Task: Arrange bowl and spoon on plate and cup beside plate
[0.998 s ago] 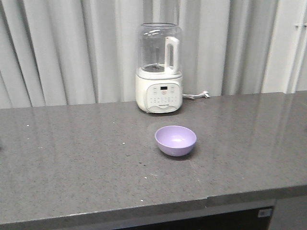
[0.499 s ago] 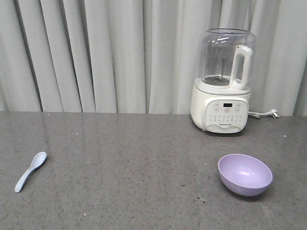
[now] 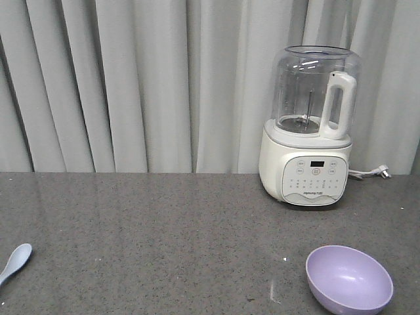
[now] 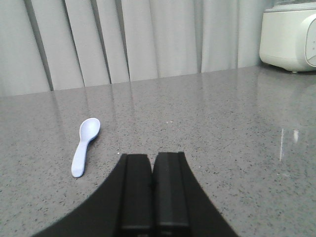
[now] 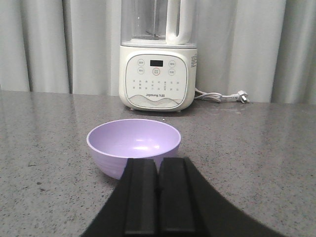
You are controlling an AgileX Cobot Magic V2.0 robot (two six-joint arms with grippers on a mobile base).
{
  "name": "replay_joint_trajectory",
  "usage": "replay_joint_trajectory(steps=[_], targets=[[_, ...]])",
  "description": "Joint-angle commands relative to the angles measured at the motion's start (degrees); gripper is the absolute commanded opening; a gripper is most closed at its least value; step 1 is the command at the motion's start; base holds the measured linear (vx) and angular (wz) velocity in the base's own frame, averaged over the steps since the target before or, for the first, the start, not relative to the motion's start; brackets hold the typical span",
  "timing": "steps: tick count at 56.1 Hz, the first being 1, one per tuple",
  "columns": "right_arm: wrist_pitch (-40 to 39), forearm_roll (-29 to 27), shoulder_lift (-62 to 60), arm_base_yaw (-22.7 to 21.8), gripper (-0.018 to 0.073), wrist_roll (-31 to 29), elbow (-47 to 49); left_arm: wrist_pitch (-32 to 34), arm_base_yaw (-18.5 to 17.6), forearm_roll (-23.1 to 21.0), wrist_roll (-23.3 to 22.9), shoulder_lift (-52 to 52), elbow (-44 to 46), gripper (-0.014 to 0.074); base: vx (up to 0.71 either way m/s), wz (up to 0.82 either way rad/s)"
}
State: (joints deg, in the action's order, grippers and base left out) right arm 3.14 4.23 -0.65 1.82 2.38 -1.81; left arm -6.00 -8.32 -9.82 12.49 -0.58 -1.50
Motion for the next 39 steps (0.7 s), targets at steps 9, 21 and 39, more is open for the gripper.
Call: replay_joint_trajectory(steps=[9,21,39], targets=[[-4.8,0.4,-0.2,-0.4,-0.0008,-0.2,-0.2,4.7,0.0,-0.2,0.0,-0.9,1.5,0.0003,0.08,-0.05],[-4.8,0.4,-0.2,-0.4,-0.0008,-0.2,-0.2,4.7,0.0,-0.2,0.0,-0.9,1.5,0.0003,0.03,-0.03],[-5.2,0.4,-0.2,-0.4,-0.0008,-0.2,-0.2,5.6,0.0,-0.1,0.0,-0.9,1.6,0.0003,0.0,0.0]])
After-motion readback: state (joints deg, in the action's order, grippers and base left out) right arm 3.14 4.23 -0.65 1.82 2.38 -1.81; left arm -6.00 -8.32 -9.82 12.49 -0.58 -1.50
